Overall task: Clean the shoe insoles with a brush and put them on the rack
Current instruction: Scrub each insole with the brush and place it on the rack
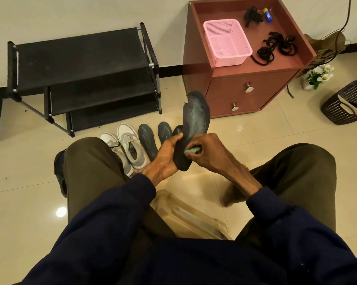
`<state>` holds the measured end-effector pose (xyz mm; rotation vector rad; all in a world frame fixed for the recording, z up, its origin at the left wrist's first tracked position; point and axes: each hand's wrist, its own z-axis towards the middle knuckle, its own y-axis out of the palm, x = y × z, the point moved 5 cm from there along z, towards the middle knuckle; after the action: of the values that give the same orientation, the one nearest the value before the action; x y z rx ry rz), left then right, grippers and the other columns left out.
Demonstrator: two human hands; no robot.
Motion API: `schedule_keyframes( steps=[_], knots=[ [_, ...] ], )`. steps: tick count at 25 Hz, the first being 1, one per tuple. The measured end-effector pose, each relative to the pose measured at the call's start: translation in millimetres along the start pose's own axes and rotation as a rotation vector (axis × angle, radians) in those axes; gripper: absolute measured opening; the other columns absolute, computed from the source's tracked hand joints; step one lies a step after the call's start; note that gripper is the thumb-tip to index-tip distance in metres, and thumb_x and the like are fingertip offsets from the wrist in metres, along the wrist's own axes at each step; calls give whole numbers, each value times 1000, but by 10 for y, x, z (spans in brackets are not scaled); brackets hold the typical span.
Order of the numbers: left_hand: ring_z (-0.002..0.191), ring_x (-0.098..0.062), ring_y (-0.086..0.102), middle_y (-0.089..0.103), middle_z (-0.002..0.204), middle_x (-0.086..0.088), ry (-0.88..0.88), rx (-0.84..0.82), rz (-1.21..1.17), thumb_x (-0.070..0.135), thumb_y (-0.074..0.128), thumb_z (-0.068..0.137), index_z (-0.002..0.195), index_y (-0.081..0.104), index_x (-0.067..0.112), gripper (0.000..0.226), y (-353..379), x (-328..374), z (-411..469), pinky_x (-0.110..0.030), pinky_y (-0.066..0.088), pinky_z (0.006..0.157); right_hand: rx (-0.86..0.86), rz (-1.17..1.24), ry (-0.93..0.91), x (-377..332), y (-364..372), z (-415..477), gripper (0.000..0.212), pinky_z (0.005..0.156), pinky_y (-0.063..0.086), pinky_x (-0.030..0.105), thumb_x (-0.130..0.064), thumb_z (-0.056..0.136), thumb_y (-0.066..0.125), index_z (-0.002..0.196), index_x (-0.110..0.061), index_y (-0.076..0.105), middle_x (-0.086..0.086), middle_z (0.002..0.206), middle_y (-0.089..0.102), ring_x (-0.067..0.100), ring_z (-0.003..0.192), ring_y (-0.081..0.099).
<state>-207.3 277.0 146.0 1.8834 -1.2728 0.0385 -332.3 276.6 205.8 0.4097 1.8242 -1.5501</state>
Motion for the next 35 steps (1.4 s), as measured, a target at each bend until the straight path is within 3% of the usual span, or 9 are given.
schedule_keyframes(
  steps=[3,6,9,13,15,20,25,30,35],
  knots=[
    [86,-24,70,71,101,-13,-7,18,2,28,55,102,113,68,7,26,-2,-2,-5,-36,58,81,170,-47,-28,-14,30,13,17,80,59,33,-13,84,82,101,-12,79,4,97,73,14,85,66],
    [85,-24,71,71,100,-11,-22,40,46,30,58,100,112,68,9,26,-35,4,-13,-36,59,79,-55,102,-78,-188,130,-52,17,79,58,21,-11,83,82,100,-13,81,-1,97,74,8,85,68],
    [90,-26,70,72,106,-13,0,47,36,28,58,100,122,66,7,31,-39,8,-24,-40,56,87,-205,-45,-51,-111,99,-49,13,74,60,27,-14,83,83,95,-14,81,-1,93,75,7,76,66],
    [86,-26,72,74,102,-14,-21,4,10,26,53,103,122,63,6,29,43,-25,-44,-41,62,73,152,-179,1,113,-119,34,11,76,57,33,-14,85,80,94,-10,77,6,94,71,17,82,64],
    [84,-26,73,74,102,-15,-29,1,12,27,51,104,120,64,7,29,50,-7,-65,-40,62,70,191,-137,-16,99,-103,30,14,78,57,31,-12,84,81,97,-10,77,7,96,70,18,85,65],
    [98,-28,73,72,117,-15,-28,41,76,49,51,103,135,62,12,50,-6,-31,-50,-42,59,86,-145,14,-75,-21,54,-41,16,76,57,22,-15,84,83,99,-15,80,-3,98,72,8,85,66],
    [89,-31,76,76,106,-17,-77,-3,66,44,44,106,127,62,11,43,85,-72,-108,-49,60,82,257,-127,-22,139,-202,32,16,77,58,38,-11,84,82,99,-8,77,7,97,69,18,84,63],
    [94,-26,73,72,109,-14,-46,27,126,47,50,104,131,64,11,47,16,-43,-84,-40,59,82,-117,31,-68,-104,104,-69,17,78,56,21,-14,84,81,102,-14,80,-1,99,72,9,86,65],
    [85,-29,77,78,101,-14,-62,-3,95,42,43,107,123,63,12,39,55,-82,-84,-46,60,78,230,-160,42,146,-178,25,15,77,59,36,-9,83,81,97,-7,76,10,97,69,21,84,64]
  ],
)
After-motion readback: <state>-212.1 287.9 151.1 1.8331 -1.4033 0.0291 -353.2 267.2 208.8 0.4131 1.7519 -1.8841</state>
